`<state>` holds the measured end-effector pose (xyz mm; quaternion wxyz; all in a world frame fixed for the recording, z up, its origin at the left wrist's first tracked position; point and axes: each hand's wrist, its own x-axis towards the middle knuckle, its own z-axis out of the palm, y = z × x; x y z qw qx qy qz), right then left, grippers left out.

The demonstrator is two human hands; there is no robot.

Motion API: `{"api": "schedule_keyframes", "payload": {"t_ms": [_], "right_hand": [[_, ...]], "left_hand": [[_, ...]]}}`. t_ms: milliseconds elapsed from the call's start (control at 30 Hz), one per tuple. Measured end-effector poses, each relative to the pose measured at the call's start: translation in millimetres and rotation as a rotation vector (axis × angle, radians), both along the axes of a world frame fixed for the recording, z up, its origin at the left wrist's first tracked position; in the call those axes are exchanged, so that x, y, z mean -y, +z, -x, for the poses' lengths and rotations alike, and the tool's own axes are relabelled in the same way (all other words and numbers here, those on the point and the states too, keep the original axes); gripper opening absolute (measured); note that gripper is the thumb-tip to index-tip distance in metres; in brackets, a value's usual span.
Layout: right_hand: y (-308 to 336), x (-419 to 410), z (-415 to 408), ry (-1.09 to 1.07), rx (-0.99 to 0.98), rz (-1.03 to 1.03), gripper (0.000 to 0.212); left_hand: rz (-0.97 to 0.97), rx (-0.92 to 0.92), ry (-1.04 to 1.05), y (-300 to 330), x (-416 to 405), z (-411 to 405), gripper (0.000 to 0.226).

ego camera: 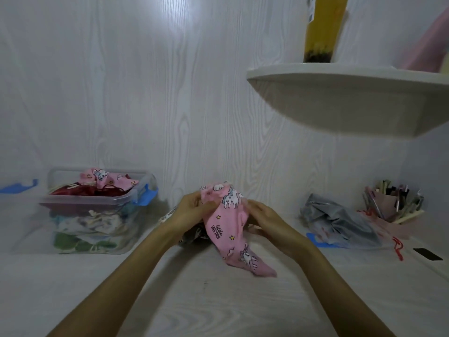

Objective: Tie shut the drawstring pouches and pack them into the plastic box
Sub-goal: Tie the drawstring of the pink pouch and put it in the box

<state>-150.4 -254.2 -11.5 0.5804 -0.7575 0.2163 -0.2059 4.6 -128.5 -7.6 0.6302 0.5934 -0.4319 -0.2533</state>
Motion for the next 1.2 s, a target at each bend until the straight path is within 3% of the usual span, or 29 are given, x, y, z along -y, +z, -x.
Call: {"api": "schedule_keyframes", "payload": {"t_ms": [167,300,400,567,667,767,900,1000,1200], "right_hand": [[18.7,-1.2,-26.2,-0.034,0.107,-0.060,0.034],[56.9,-0.4,-34.4,-0.174,0.355,-0.014,0.038],[68.7,-9.5,-29.8,-0.123,0.446,0.138,0.037],[28.4,-17.5,-18.5,-0.137,0.428,0.211,0.030],[5.7,-17.3,-16.0,-0.151,0.376,0.238,0.049],[1.1,-19.1,-13.3,-0.137,0.355,0.442,0.071],[14.3,-18.3,-9.1,-0.078,0.259,0.731,0.041],[22.7,-10.2,-5.6,-0.145,0.279,0.742,0.018],[39.9,13.0,24.8,-0.303,0.192,0.751,0.026]], "left_hand": [[0.040,0.073,0.042,3.6,3.8,-0.8,0.017],[0.217,0.130,0.137,40.3,11.1,-1.7,0.019],[0.199,0.186,0.098,60.3,7.1,1.4,0.029],[0.114,-0.022,0.005,32.3,-5.2,16.8,0.013],[0.120,0.054,0.094,9.2,-9.4,21.6,0.017],[0.112,0.115,0.157,0.5,-5.8,20.8,0.018],[0.059,0.157,0.159,10.1,1.3,14.0,0.017],[0.005,0.204,0.189,18.9,5.1,4.0,0.017],[0.018,0.088,0.253,33.7,-0.2,-7.9,0.013]]}}
